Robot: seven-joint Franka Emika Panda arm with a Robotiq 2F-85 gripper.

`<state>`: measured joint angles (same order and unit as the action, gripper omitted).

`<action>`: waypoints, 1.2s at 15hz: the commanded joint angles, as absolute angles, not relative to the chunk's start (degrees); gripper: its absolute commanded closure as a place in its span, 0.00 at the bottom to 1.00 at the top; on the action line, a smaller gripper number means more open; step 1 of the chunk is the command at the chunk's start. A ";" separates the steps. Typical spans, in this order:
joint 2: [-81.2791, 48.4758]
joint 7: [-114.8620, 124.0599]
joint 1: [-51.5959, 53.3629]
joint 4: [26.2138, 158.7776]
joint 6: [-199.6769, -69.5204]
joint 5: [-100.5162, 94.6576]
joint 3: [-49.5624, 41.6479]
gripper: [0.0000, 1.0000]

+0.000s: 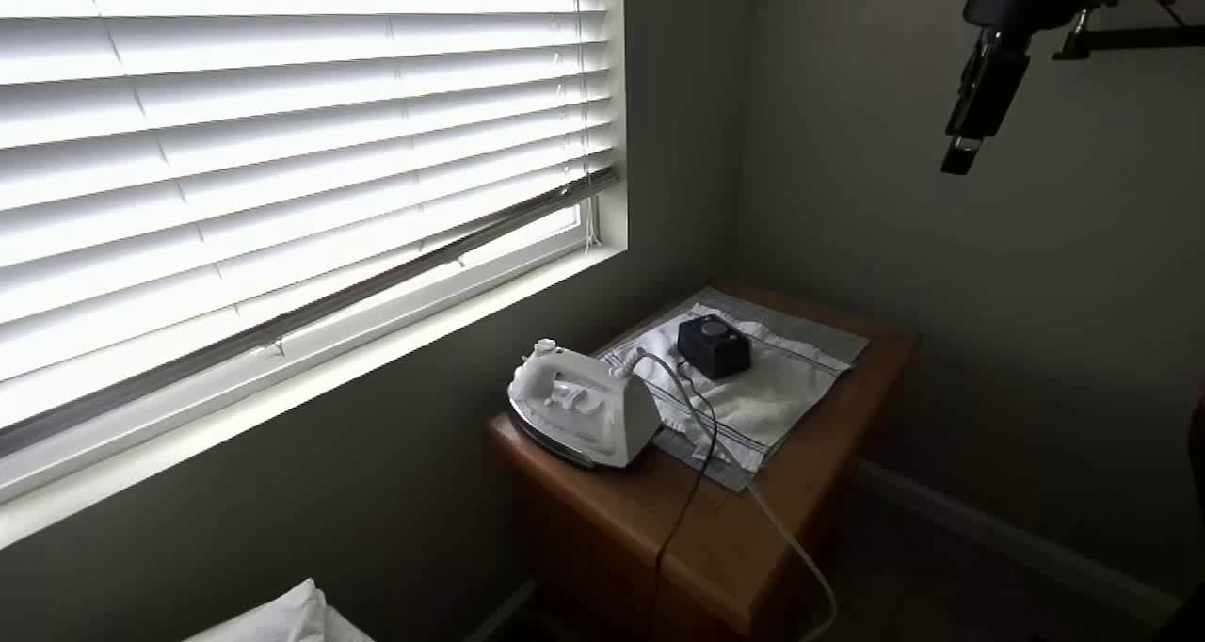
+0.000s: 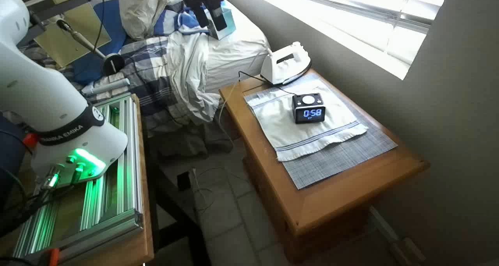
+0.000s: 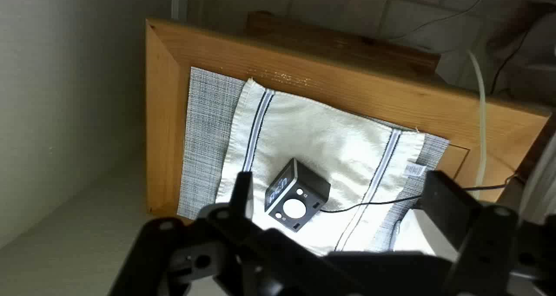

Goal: Press down on the top of the alarm clock.

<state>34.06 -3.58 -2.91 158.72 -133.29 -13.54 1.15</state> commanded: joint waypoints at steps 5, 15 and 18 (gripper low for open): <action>34.10 -3.52 -2.73 158.64 -133.06 -13.60 0.99 0.00; 27.03 -1.55 -2.47 153.59 -133.01 -14.06 2.97 0.00; 19.06 -1.20 -1.67 148.08 -132.71 -13.43 3.95 0.00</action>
<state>29.08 -2.88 -2.45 155.10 -133.28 -13.52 2.89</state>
